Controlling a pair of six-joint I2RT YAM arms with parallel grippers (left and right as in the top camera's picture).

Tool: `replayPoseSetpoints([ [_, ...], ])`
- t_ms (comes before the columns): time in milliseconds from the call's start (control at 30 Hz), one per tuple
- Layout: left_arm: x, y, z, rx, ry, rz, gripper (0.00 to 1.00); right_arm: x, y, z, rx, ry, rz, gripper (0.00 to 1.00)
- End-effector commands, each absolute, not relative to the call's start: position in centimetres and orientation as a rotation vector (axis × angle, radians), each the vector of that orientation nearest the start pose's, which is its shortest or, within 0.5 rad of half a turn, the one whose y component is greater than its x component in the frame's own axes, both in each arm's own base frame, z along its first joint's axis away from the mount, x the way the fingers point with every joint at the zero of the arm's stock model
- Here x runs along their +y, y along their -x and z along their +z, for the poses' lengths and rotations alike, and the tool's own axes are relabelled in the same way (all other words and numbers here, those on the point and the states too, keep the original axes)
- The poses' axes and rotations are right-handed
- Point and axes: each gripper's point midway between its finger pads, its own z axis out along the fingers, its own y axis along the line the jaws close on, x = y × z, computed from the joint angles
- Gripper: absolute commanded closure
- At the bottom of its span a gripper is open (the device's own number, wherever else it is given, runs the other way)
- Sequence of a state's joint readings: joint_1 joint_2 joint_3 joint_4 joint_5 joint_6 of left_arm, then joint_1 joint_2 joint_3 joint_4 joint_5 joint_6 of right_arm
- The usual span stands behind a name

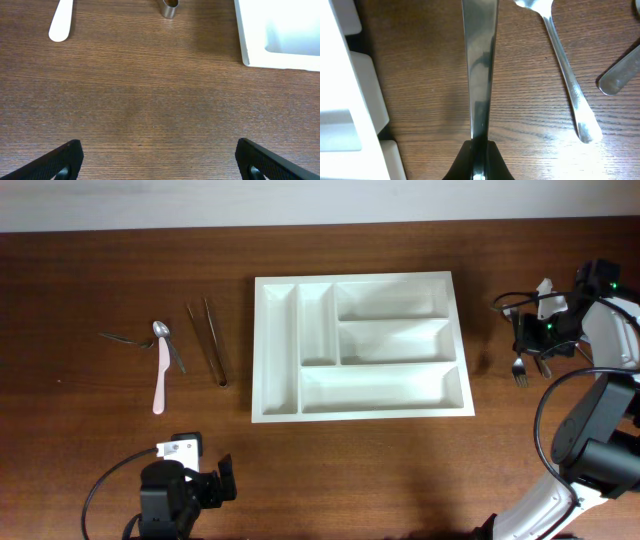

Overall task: Pack container
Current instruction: 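Carry the fork with the right gripper into the tray's middle compartment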

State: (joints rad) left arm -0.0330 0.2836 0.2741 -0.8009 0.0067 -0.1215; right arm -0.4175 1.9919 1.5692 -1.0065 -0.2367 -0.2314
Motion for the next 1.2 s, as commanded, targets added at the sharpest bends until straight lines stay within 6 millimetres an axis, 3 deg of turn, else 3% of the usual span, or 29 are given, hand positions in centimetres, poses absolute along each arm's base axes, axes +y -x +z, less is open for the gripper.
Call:
replayPoseSetpoints([
  [0,-0.6,-18.3,7.3,2.365,0.118,-0.081,0.01,-11.6,-40.1,7.6,2.869,-0.228,0.368,0.96],
  [467,-0.6,-18.3,7.3,2.365,0.118,-0.081,0.01,-3.0,-41.3,9.1,2.882,0.101,0.437,0.96],
  [800,-0.6,-18.3,7.3,2.365,0.118,-0.081,0.01,0.3,-43.8,14.2,2.769,0.255,0.469,0.96],
  [933,-0.6,-18.3,7.3,2.365,0.118,-0.081,0.01,4.4,-43.5,15.0,2.657,0.630,0.531,0.96],
  [1167,-0.6,-18.3,7.3,2.365,0.118,-0.081,0.01,8.3,-42.9,15.0,2.416,1.202,0.452,0.96],
])
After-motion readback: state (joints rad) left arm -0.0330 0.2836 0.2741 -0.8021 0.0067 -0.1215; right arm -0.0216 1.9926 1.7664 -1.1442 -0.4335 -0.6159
